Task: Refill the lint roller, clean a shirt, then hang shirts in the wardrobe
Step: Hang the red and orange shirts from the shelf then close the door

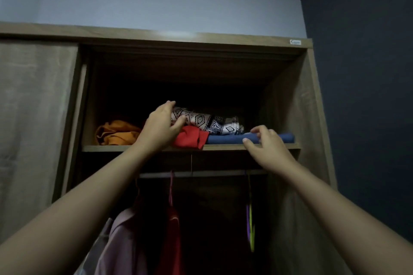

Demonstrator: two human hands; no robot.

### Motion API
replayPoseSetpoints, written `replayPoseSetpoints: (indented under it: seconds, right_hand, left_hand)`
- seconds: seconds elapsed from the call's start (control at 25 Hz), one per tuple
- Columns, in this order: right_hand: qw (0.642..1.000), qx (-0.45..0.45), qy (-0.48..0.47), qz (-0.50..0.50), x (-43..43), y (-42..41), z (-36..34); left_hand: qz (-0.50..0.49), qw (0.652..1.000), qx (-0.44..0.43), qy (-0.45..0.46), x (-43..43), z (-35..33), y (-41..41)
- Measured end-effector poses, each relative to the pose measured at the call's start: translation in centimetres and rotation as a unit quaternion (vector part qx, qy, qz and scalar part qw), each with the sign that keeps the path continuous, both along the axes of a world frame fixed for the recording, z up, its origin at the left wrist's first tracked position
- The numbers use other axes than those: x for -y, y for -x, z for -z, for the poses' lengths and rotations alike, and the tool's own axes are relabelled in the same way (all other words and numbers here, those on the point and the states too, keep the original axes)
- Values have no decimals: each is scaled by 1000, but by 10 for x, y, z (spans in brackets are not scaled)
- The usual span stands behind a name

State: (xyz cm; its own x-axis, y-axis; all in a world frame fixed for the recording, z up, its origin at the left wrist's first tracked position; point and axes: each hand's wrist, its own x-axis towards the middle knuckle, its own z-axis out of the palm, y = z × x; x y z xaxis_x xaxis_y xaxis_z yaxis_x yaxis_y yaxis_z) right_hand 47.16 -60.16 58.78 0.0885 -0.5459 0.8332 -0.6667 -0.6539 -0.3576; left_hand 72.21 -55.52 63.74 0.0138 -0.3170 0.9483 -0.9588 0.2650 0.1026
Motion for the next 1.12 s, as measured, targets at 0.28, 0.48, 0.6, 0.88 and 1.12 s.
replayPoseSetpoints:
  seconds: [0.28, 0.48, 0.6, 0.88, 1.12]
  right_hand:
    - [989, -115, 75, 49, 51, -10, -35]
    - [967, -218, 106, 80, 92, -17, -73]
    - [941, -323, 82, 63, 109, -27, -99]
    - [915, -380, -134, 25, 126, -32, -121]
    - [928, -369, -47, 9, 137, -31, -109]
  left_hand:
    - [11, 999, 36, -27, 56, -15, -28]
    - [-75, 982, 123, -122, 82, -51, -41]
    - [-81, 963, 169, -194, 94, -68, -40]
    - [-82, 963, 202, -161, 116, -73, -37]
    - [-66, 969, 195, -137, 115, -71, -34]
